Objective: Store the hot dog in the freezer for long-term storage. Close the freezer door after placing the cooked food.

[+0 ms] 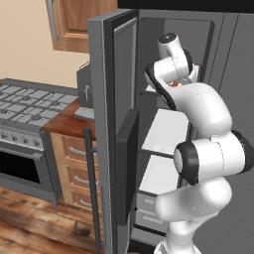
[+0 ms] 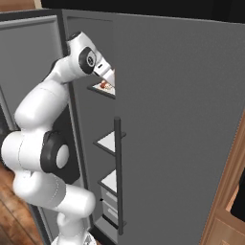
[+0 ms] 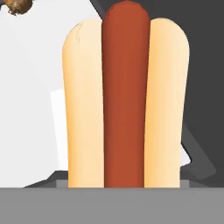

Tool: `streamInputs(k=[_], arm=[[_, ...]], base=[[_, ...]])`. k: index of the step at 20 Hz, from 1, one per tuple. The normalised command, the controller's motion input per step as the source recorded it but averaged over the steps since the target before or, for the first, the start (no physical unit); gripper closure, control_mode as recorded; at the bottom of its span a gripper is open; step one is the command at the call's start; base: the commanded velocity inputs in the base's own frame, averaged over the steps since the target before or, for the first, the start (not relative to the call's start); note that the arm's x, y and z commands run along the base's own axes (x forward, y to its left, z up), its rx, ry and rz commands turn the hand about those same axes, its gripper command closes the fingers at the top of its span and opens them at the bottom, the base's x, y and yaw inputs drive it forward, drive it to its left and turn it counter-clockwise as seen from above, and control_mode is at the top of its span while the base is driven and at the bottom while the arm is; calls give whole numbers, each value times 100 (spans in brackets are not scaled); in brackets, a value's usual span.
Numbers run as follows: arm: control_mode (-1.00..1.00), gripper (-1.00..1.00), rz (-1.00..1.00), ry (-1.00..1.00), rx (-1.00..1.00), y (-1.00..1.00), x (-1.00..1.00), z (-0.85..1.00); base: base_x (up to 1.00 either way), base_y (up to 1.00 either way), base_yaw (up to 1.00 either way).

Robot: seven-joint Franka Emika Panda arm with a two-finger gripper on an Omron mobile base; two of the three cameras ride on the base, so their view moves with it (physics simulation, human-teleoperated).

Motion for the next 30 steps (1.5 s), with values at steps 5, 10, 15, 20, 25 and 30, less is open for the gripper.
streamInputs(k=[5,10,15,20,25,30], arm=[[-100,100,5,0,0,-3,24,-4],[-100,100,4,0,0,-15,22,-16],[-100,100,4,1,0,-7,22,-16],[-100,100,0,4,0,-1,24,-11],[-100,100,0,0,0,0,30,-6],[-100,100,0,3,0,0,37,-11]], base=[[0,0,0],[0,0,0],[0,0,0],[0,0,0],[0,0,0],[0,0,0]])
